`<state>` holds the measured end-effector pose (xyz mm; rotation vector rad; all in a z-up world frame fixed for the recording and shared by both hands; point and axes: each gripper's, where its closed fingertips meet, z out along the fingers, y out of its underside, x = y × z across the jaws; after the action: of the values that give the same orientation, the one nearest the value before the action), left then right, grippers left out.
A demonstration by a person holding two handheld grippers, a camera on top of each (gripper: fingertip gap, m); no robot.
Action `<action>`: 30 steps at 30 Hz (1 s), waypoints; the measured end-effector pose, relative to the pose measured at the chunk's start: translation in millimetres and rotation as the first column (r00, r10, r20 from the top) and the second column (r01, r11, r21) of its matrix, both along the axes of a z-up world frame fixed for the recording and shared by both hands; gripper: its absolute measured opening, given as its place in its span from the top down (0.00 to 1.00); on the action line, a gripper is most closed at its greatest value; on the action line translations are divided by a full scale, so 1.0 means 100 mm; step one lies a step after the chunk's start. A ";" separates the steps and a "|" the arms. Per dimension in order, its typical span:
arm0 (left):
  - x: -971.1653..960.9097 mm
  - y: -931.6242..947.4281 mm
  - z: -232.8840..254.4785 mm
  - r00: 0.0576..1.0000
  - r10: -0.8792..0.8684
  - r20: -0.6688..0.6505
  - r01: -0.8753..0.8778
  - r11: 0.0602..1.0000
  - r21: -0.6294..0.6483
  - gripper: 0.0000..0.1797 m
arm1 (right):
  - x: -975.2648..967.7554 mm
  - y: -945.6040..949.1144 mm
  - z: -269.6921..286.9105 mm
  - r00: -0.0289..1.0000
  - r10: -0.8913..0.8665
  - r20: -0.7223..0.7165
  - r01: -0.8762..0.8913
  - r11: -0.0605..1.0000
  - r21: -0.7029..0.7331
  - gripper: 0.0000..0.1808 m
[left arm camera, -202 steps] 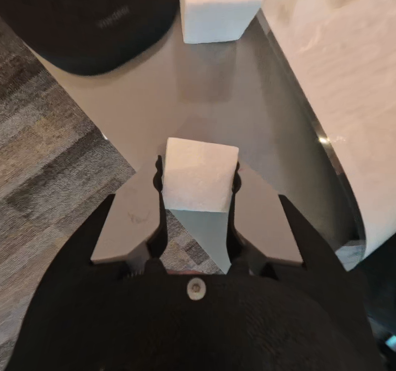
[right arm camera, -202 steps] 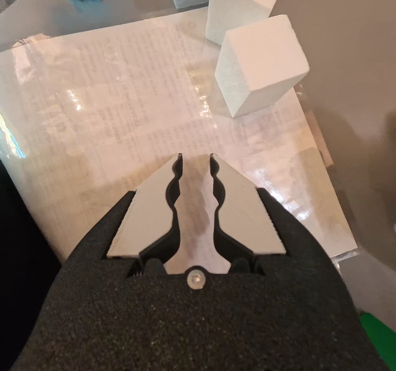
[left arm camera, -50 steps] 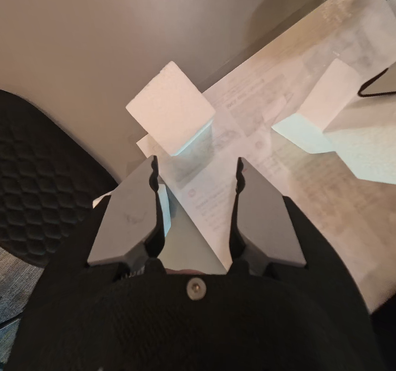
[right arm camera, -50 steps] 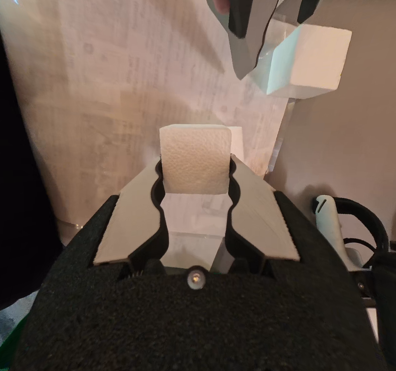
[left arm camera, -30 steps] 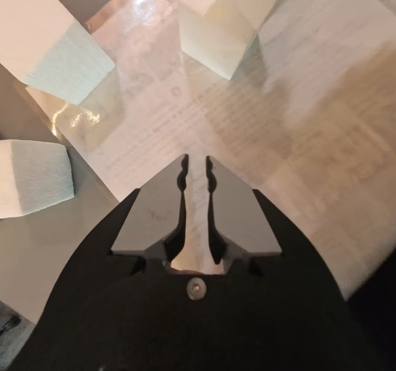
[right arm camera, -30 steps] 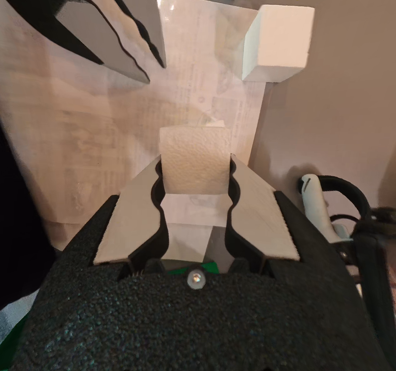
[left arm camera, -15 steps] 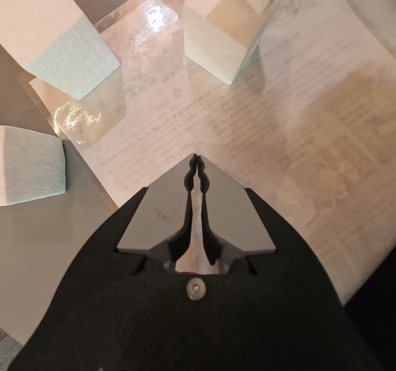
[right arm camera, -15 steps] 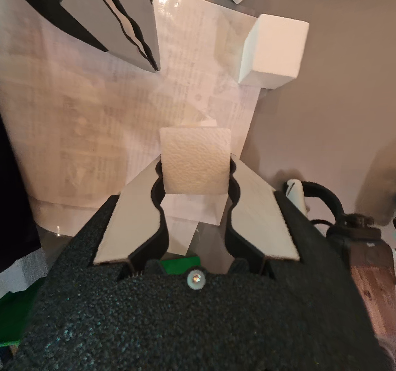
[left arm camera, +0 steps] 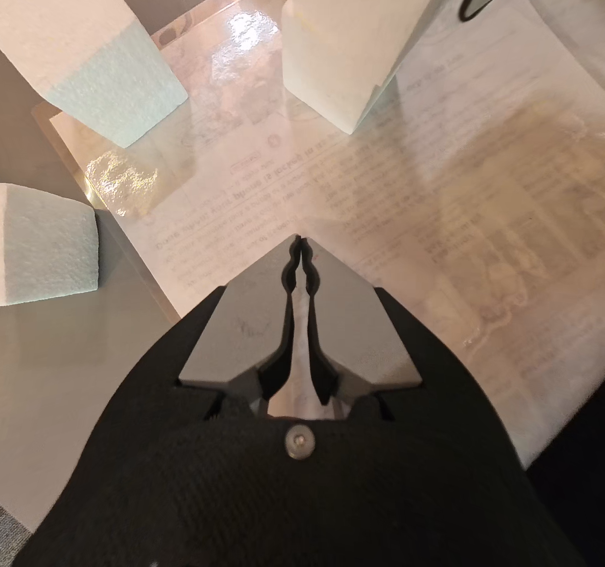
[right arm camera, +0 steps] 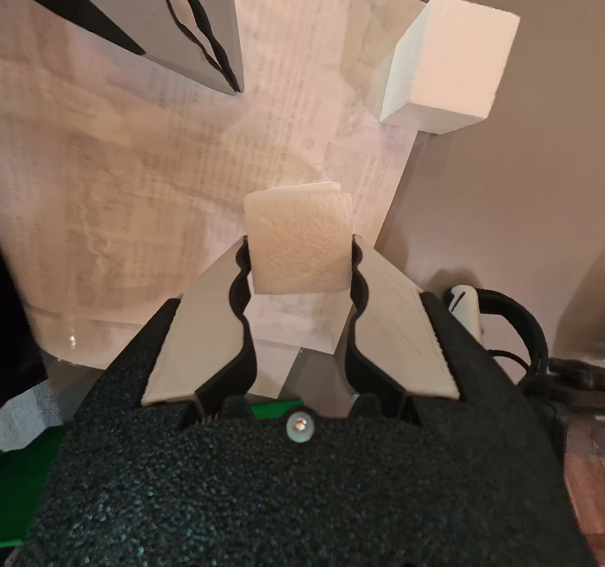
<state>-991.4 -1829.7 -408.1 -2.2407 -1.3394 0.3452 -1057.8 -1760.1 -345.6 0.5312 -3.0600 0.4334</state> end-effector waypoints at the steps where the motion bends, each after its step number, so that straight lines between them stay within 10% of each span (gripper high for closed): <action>1: 0.00 0.00 0.00 1.000 0.001 0.001 -0.001 1.000 0.003 1.00 | 0.02 0.00 0.05 1.000 -0.010 0.010 0.010 1.000 -0.011 0.66; 11: 0.00 0.00 0.00 1.000 0.027 -0.005 -0.027 0.999 0.031 1.00 | -0.05 -0.51 0.92 0.997 -0.032 0.067 0.045 0.980 -0.195 0.68; 21: 0.00 0.01 0.00 0.998 0.059 0.005 -0.059 0.997 0.042 1.00 | -0.56 -1.15 -0.16 0.986 -0.162 0.032 0.157 0.981 0.118 0.56; 24: 0.00 0.01 0.00 0.998 0.065 0.006 -0.065 0.997 0.047 1.00 | -0.58 -1.11 -0.35 0.992 -0.128 -0.007 0.127 0.974 0.189 0.68; 30: 0.00 0.01 0.00 0.999 0.054 0.005 -0.055 0.997 0.056 1.00 | -0.58 -0.97 0.05 0.987 -0.162 -0.009 0.162 0.981 0.105 0.69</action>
<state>-991.3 -1828.8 -407.8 -2.1626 -1.3968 0.3192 -1115.3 -1857.6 -340.7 0.2802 -3.1072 0.2680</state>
